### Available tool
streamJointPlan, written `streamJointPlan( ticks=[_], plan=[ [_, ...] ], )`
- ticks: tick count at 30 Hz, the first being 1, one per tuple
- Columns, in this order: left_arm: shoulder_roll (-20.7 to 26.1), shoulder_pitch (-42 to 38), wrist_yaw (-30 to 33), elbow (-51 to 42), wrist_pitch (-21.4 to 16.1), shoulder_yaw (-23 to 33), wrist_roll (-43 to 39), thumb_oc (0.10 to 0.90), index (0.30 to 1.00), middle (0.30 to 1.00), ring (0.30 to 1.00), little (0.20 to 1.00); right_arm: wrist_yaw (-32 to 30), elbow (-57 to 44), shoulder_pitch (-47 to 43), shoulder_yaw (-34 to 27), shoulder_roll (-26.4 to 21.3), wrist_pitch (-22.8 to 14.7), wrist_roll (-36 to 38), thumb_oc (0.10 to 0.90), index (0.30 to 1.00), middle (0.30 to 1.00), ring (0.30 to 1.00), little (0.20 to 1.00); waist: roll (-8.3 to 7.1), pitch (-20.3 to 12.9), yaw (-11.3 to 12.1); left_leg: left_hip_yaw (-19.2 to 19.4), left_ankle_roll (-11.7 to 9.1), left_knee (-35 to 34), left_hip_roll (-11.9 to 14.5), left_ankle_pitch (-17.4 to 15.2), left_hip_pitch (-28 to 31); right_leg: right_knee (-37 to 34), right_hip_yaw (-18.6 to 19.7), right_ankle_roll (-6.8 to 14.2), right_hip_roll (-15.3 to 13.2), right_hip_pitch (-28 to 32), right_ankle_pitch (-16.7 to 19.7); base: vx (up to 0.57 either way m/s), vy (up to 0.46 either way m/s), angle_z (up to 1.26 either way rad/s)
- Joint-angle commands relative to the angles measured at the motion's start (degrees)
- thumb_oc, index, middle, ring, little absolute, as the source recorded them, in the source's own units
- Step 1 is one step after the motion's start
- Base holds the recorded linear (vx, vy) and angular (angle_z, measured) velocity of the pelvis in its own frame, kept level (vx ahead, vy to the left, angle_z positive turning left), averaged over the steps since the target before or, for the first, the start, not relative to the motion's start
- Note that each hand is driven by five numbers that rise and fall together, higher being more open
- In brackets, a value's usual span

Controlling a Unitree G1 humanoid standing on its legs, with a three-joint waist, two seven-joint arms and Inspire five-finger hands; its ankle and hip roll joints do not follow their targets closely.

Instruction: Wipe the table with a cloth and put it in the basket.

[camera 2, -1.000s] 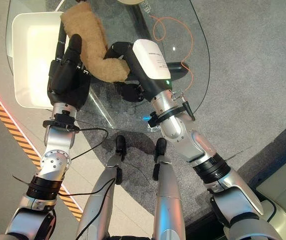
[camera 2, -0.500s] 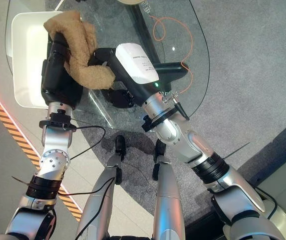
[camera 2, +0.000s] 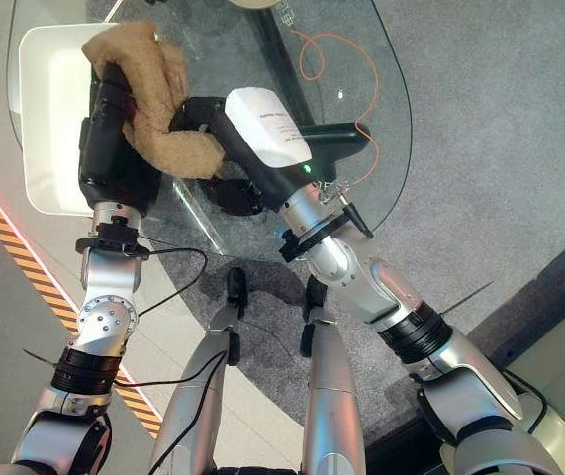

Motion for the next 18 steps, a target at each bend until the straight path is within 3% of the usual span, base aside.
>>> streamJointPlan(
  ticks=[1,18],
  plan=[
    [-1.12,-7.65,-7.13,-9.88,-5.24,-0.64,3.67,0.1,0.3,0.3,0.3,0.2,-1.27,-9.3,-6.95,-0.93,3.4,-5.69,-1.78,0.8,0.9,0.9,0.9,0.9,-1.14,-1.68,1.3,2.58,1.34,1.78,-4.92,-5.21,1.69,-4.7,-3.19,1.13,3.0,3.5,-1.41,0.0,0.0,0.0],
    [-2.36,-7.98,-1.87,-10.43,-13.68,1.43,6.54,0.1,0.3,0.3,0.3,0.2,-2.98,-9.27,-6.37,-1.81,4.56,-5.21,-3.05,0.8,0.9,0.9,0.9,0.9,-1.52,-1.68,1.41,2.31,1.37,2.19,-5.11,-5.53,1.76,-4.29,-3.06,0.95,3.3,3.6,-1.82,0.0,0.0,0.0]
  ],
)
